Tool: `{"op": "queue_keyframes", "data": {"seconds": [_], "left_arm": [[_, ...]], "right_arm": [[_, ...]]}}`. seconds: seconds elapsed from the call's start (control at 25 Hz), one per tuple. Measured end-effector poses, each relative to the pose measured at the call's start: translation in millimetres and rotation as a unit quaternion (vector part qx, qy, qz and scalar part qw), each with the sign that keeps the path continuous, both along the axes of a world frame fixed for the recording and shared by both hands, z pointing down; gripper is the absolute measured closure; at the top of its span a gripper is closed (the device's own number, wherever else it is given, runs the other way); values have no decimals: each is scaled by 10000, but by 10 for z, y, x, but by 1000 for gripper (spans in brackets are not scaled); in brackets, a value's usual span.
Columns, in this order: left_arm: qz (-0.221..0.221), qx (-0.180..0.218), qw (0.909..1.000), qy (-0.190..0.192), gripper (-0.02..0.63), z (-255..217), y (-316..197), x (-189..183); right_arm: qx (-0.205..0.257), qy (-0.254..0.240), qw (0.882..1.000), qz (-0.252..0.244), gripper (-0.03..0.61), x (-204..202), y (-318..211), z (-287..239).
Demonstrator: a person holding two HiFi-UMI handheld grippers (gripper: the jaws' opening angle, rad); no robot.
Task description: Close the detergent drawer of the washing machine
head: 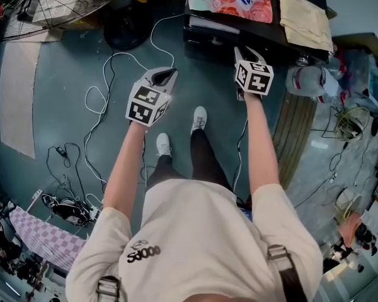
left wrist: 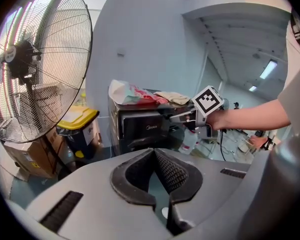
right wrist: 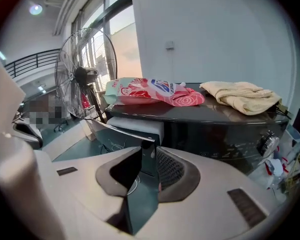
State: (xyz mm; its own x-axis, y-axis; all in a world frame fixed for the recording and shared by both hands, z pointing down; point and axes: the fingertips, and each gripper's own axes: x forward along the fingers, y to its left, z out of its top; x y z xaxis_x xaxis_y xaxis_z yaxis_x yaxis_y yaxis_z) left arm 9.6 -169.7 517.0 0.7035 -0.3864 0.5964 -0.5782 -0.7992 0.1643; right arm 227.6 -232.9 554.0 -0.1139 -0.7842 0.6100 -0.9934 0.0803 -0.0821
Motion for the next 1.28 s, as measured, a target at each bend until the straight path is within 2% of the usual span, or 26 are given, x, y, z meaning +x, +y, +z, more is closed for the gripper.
{"op": "queue_keyframes", "data": {"seconds": [0.24, 0.4, 0.52, 0.88, 0.96, 1.0, 1.04, 1.28], "left_arm": [[-16, 189, 9998, 56, 601, -5, -132, 93], [-440, 273, 9984, 231, 601, 14, -345, 133], [-759, 350, 9961, 276, 601, 65, -521, 163], [-1226, 418, 9914, 179, 597, 331, -925, 225], [-1219, 376, 9916, 211, 565, 399, -991, 254], [-1193, 344, 9920, 232, 505, 436, -1019, 271], [-1165, 316, 9924, 246, 478, 470, -1043, 284], [-946, 372, 9947, 134, 474, 601, -1153, 360]], "right_arm": [[141, -281, 9987, 407, 494, -115, 158, -27], [195, -258, 9987, 383, 491, -247, 280, 12], [298, -236, 9980, 512, 465, -246, 308, 6], [516, -44, 9970, 568, 461, -158, 220, 34], [562, -78, 9972, 479, 441, -151, 189, 56], [568, -99, 9974, 423, 427, -151, 172, 72], [570, -114, 9976, 371, 418, -149, 157, 89], [662, -114, 9976, 177, 417, -119, 106, 125]]}}
